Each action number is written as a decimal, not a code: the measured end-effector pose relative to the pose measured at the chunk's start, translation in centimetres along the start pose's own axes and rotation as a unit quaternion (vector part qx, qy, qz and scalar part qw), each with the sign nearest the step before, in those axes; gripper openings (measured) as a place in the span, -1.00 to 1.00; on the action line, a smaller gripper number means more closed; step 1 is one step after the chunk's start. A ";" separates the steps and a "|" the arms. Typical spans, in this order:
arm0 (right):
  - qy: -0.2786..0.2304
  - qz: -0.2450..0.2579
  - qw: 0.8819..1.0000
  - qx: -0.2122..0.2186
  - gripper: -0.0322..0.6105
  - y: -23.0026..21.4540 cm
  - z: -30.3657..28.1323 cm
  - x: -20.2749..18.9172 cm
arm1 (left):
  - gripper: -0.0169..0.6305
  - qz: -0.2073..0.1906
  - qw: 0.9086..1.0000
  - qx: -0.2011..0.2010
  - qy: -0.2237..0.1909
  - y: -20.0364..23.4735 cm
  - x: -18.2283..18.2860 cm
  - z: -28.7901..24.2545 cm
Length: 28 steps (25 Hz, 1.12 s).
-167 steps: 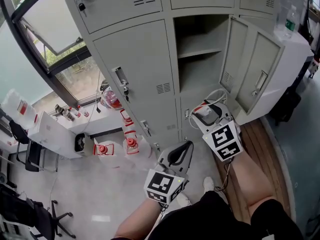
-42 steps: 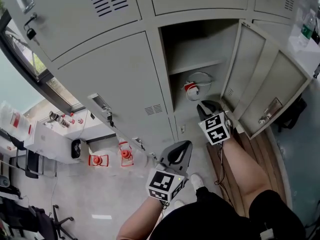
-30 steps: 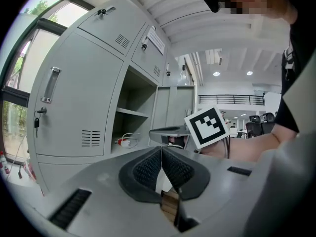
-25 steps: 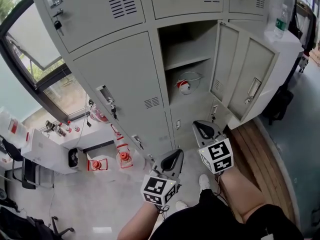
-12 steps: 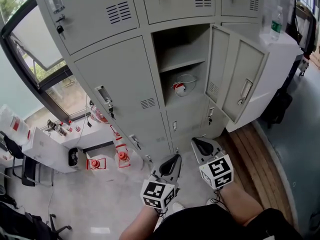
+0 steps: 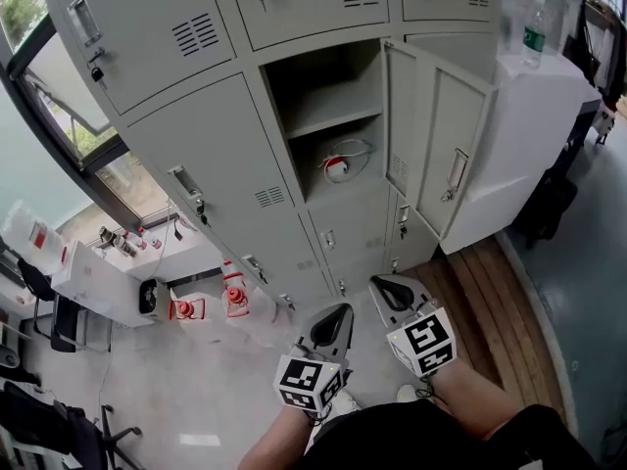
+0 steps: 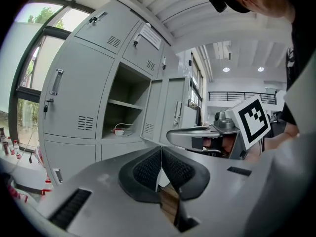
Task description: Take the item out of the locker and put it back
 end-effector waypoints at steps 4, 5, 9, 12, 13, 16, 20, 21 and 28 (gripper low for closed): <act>-0.006 -0.003 1.000 0.013 -0.74 -0.8 1.5 -0.5 | -0.90 -0.006 1.000 0.006 0.006 -2.2 -0.3 -0.5; -0.008 -0.004 1.000 0.017 -0.74 -0.9 1.9 -0.7 | -0.90 -0.007 1.000 0.008 0.010 -2.7 -0.4 -0.6; -0.011 -0.005 0.999 0.031 -0.74 -1.2 3.1 -1.1 | -0.90 -0.012 1.000 0.023 0.008 -4.1 -0.4 -0.4; -0.017 -0.003 0.999 0.038 -0.74 -1.4 3.8 -1.1 | -0.90 -0.010 0.999 0.036 0.005 -4.6 -0.3 -0.3; -0.019 -0.002 0.999 0.040 -0.74 -1.5 4.1 -1.1 | -0.90 -0.008 0.999 0.040 0.003 -4.8 -0.3 -0.3; -0.022 0.001 0.999 0.044 -0.74 -1.7 4.9 -1.3 | -0.90 -0.008 0.999 0.045 -0.001 -5.5 -0.4 -0.3; -0.021 0.002 0.999 0.049 -0.74 -1.9 5.7 -1.6 | -0.90 -0.002 0.999 0.052 -0.004 -6.3 -0.7 -0.2; -0.021 0.003 0.998 0.051 -0.74 -1.9 5.9 -1.6 | -0.90 -0.002 0.999 0.053 -0.005 -6.6 -0.7 -0.2; -0.024 0.001 0.998 0.052 -0.74 -1.8 6.9 -1.9 | -0.90 -0.019 0.998 0.053 -0.001 -7.4 -0.6 0.0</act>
Point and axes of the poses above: the fingertips, and each gripper's own axes: z backward along the fingers, y to its left, x out of its top, the point moved 4 cm from there along z, backward along the fingers, and after that the axes turned 4 degrees about x, right-handed, at the moved point
